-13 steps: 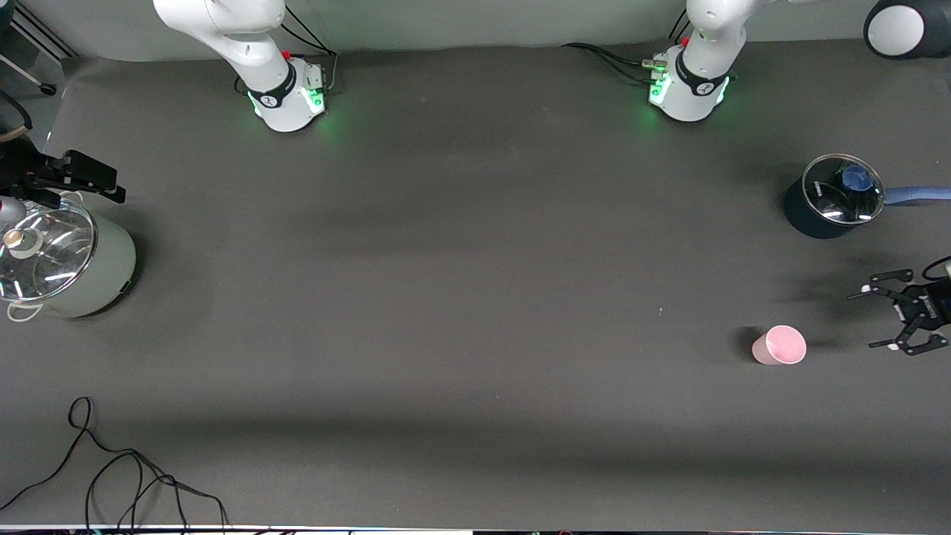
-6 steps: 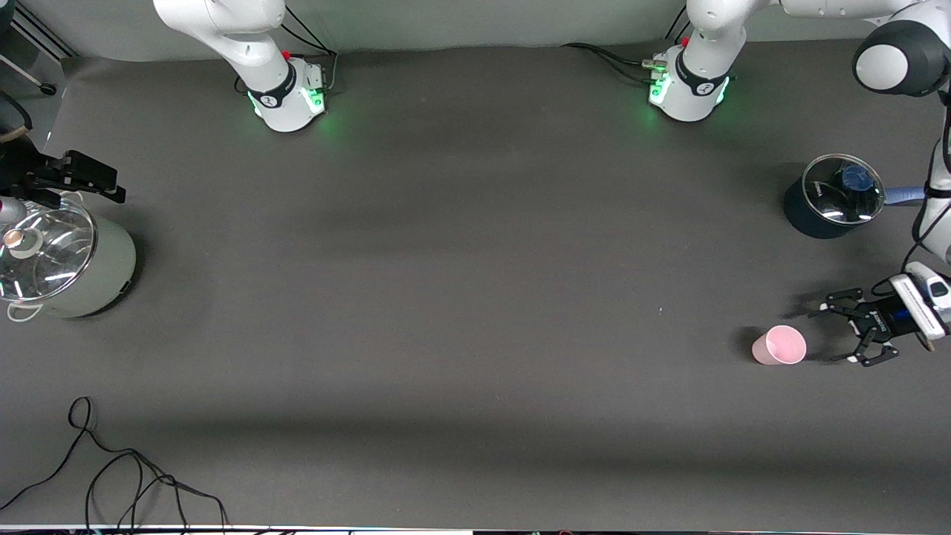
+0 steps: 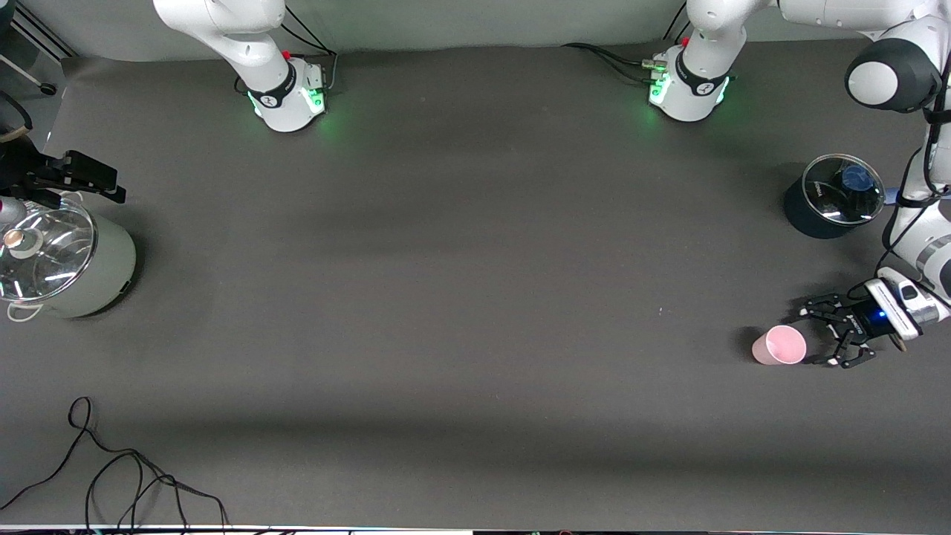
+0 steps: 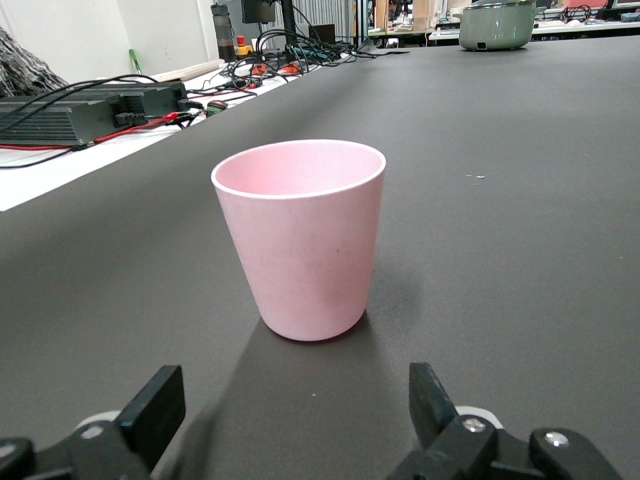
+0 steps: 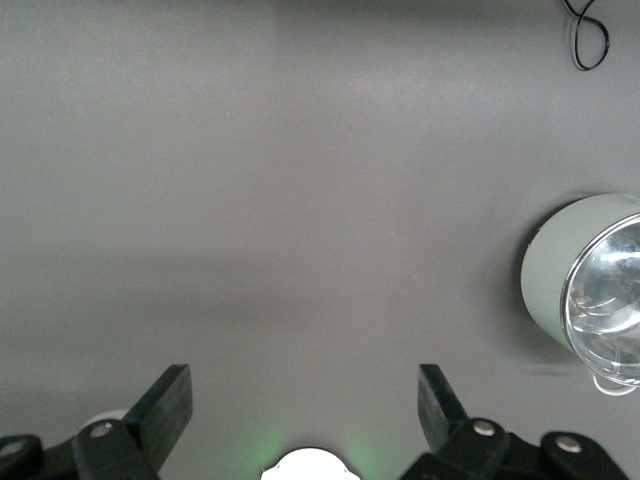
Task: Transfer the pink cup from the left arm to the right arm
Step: 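Close the left gripper around the pink cup's body, then lift the pink cup and carry it toward the table middle, then reach the right gripper to the pink cup's rim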
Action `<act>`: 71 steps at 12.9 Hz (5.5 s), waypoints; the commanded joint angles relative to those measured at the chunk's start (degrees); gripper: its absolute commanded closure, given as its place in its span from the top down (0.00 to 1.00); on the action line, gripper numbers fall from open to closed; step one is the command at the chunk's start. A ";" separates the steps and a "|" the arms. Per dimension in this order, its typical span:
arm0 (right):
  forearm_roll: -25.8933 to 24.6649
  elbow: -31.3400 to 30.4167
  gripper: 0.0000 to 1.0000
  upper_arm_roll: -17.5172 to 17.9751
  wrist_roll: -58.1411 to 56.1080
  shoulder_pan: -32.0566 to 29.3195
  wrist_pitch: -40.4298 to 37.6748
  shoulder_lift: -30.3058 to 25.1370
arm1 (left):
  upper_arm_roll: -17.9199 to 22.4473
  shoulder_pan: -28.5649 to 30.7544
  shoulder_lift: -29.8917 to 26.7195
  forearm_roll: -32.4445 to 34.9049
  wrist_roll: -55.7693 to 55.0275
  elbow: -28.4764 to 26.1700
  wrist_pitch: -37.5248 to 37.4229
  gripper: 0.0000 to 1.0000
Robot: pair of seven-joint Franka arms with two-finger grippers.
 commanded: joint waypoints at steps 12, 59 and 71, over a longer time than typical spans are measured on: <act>0.24 1.60 1.00 -0.24 -1.19 0.04 -1.09 0.65 | -1.93 -4.33 1.13 -3.74 -2.28 -1.59 3.38 0.98; 15.97 2.12 1.00 0.46 33.30 4.41 0.91 3.55 | -86.74 -11.18 -9.95 -17.63 -18.98 -25.23 99.53 0.30; 13.95 10.98 1.00 0.38 96.79 29.30 22.90 14.61 | -85.77 -15.13 -9.86 -18.50 -19.15 -20.93 99.71 0.30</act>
